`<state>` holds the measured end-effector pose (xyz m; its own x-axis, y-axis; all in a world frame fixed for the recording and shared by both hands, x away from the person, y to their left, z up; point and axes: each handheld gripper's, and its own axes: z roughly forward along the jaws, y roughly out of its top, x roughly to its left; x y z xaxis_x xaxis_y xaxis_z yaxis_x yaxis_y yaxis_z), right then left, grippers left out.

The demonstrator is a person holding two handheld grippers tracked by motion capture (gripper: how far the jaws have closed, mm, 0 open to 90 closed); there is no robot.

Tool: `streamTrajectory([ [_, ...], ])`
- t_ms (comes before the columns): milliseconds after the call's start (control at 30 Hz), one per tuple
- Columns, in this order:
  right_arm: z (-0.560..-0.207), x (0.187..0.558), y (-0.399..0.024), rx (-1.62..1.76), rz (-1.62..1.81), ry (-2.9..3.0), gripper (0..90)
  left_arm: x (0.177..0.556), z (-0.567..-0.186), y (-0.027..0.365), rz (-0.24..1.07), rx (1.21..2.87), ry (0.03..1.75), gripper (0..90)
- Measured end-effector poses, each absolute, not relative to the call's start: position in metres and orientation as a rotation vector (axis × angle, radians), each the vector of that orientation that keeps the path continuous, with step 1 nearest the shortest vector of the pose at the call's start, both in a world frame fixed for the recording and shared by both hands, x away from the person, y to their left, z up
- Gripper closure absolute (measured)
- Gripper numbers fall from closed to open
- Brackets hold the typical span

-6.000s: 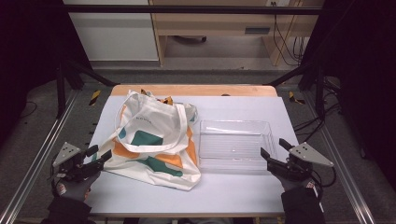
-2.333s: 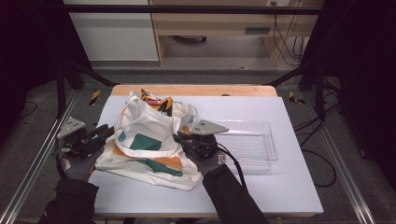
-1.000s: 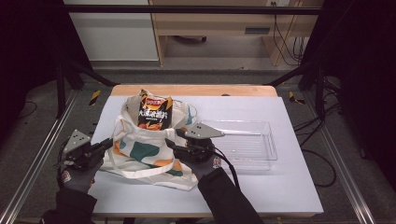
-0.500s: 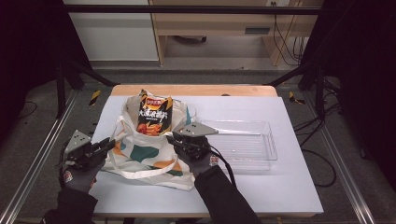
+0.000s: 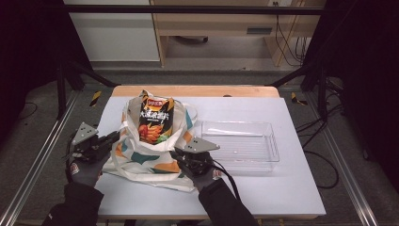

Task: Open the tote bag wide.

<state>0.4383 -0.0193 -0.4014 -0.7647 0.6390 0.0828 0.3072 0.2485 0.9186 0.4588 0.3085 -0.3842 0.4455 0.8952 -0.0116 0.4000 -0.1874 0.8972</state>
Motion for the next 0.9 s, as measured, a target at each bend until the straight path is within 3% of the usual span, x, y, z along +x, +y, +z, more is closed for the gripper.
streamTrajectory([
  [233, -0.409, 0.437, -0.021, 0.887, 1.539, 2.225, 79.6, 0.435, -0.392, 0.316, 0.673, 1.817, 1.101, 86.9],
  [567, -0.399, 0.434, -0.019, 0.843, 1.587, 2.187, 60.5, 0.416, -0.409, 0.331, 0.651, 1.827, 1.123, 86.9],
  [767, -0.380, 0.436, -0.020, 0.832, 1.666, 2.111, 60.4, 0.416, -0.413, 0.329, 0.654, 1.841, 1.128, 87.0],
  [900, -0.371, 0.446, -0.013, 0.863, 1.682, 2.078, 69.9, 0.417, -0.415, 0.329, 0.654, 1.846, 1.130, 87.0],
])
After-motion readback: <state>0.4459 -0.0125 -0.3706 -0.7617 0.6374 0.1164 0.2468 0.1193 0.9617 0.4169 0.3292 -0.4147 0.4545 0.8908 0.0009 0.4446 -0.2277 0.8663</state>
